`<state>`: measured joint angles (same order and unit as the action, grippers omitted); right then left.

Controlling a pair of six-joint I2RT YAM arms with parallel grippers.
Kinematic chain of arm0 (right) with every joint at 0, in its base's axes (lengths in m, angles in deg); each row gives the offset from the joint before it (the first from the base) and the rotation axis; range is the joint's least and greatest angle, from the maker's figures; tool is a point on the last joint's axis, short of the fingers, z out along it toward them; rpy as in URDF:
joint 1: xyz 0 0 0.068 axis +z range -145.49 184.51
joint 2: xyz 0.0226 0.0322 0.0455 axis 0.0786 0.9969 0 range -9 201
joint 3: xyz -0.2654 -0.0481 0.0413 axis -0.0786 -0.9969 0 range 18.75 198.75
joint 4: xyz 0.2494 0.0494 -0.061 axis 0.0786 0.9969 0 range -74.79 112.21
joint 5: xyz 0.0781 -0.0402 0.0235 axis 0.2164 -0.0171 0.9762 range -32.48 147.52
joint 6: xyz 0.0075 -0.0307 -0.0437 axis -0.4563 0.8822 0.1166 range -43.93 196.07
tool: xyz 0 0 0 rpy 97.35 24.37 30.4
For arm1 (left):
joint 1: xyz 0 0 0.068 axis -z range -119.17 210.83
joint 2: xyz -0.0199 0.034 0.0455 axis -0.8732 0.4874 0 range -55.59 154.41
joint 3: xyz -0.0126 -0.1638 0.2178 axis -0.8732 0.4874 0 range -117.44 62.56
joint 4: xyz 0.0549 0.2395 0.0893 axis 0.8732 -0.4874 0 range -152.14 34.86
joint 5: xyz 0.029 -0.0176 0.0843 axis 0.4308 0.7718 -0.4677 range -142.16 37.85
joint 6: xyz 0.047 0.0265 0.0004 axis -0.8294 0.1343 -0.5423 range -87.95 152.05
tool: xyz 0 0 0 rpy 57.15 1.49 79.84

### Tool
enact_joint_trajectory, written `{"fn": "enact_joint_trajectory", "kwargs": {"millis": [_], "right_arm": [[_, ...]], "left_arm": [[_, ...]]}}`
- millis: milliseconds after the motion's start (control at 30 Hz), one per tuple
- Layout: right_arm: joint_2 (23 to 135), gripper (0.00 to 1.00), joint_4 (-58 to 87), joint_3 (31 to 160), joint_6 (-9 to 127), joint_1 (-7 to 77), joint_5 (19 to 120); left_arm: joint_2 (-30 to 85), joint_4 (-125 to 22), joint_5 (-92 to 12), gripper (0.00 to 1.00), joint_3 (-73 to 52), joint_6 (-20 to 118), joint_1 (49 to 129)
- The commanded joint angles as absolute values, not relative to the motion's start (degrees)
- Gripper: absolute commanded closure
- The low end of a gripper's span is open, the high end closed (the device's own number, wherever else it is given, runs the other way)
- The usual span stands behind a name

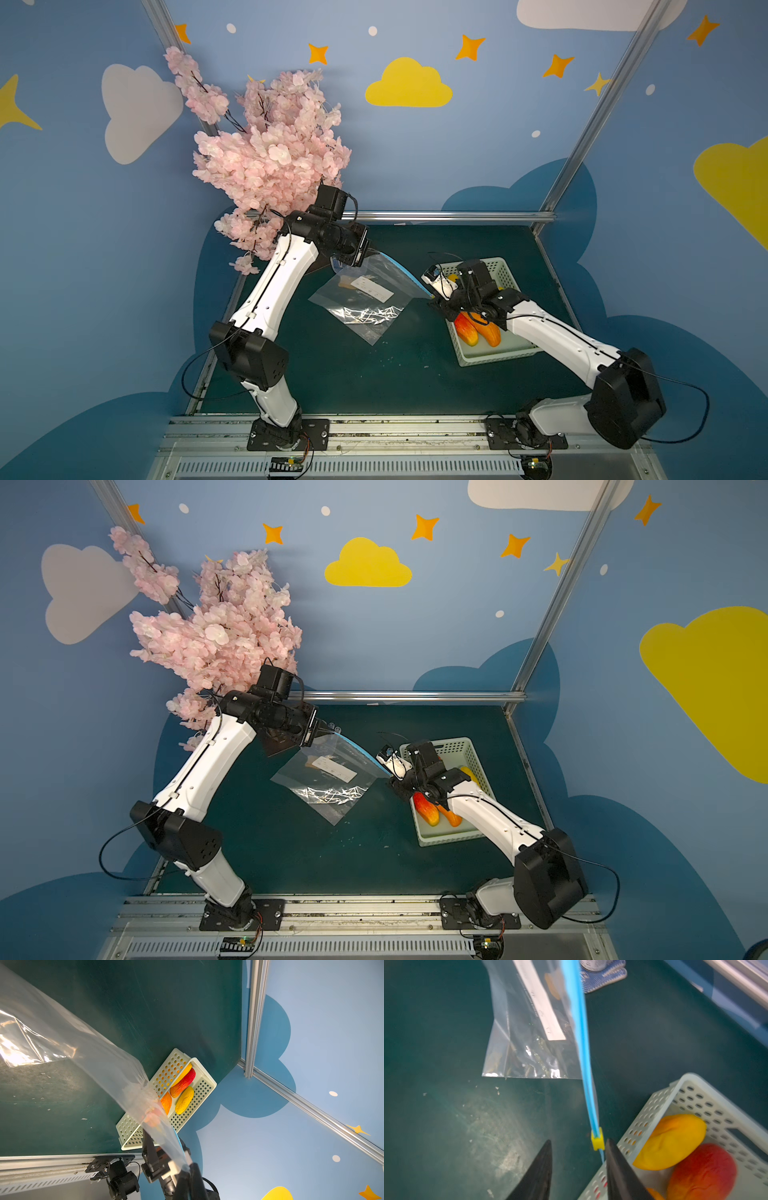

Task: Place the mango in a zip-top bag and seal the zipper
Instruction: Unzip the zipper on the zipper food storage bag.

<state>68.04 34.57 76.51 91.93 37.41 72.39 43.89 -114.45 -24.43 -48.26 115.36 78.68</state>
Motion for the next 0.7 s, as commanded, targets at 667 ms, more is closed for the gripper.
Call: {"fn": "enact_joint_trajectory", "kwargs": {"millis": [667], "right_arm": [[77.13,0.62,31.9,96.4,82.04,36.28,100.17]], "left_arm": [[48.9,-133.27,-19.24,0.97,-59.36,92.44,78.26]]}}
